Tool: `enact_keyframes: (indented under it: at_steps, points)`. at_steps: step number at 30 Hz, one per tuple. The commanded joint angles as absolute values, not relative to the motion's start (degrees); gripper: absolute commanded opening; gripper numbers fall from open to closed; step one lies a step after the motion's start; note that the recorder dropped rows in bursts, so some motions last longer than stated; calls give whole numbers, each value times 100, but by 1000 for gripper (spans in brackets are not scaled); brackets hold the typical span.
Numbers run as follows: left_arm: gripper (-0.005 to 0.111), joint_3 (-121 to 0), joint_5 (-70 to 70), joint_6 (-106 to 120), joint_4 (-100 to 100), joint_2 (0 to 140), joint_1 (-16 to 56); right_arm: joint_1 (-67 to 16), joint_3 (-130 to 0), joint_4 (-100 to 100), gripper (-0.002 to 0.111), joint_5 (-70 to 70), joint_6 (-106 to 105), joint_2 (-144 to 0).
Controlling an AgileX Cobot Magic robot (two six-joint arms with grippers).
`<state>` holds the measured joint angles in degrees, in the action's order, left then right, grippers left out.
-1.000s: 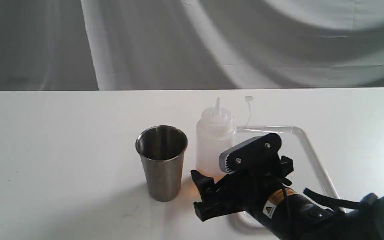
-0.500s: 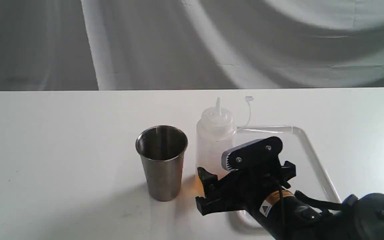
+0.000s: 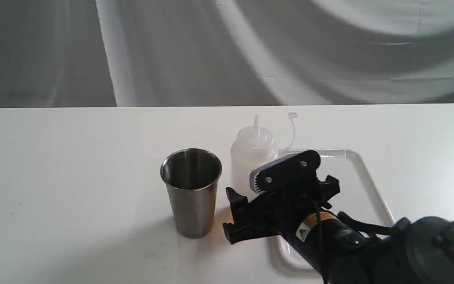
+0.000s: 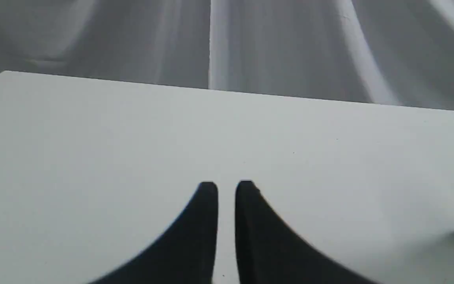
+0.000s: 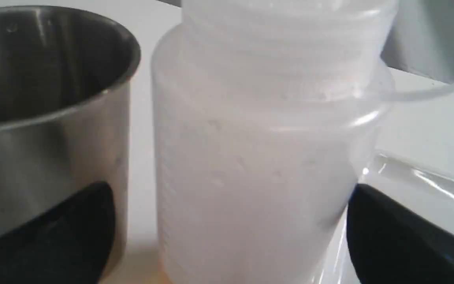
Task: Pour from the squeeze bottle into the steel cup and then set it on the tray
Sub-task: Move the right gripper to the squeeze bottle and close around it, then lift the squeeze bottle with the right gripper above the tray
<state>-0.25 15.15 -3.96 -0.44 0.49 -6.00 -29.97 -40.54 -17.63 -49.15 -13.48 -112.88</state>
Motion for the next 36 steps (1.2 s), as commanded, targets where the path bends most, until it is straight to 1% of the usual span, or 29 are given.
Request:
enact_keyframes:
  at_steps: [1,9,18,24,29,36]
  points:
    - [8,0,1522,-409,-67,58,-574,-2986,-4345,-1762,78,-4559,-1411,-11415]
    - [8,0,1522,-409,-67,58,-574,-2986,-4455,-1924,78,-4584,-1411,-11711]
    - [8,0,1522,-409,-67,58,-574,-2986,-4502,-2012,76,-4954,-1411,-11768]
    - [8,0,1522,-409,-67,58,-574,-2932,-4785,-2086,76,-4818,-1411,-11768]
    - [8,0,1522,-409,-67,58,-574,-2793,-5011,-2063,76,-4278,-1411,-11768]
    - [8,0,1522,-409,-67,58,-574,-2779,-5011,-2054,76,-4215,-1411,-11768]
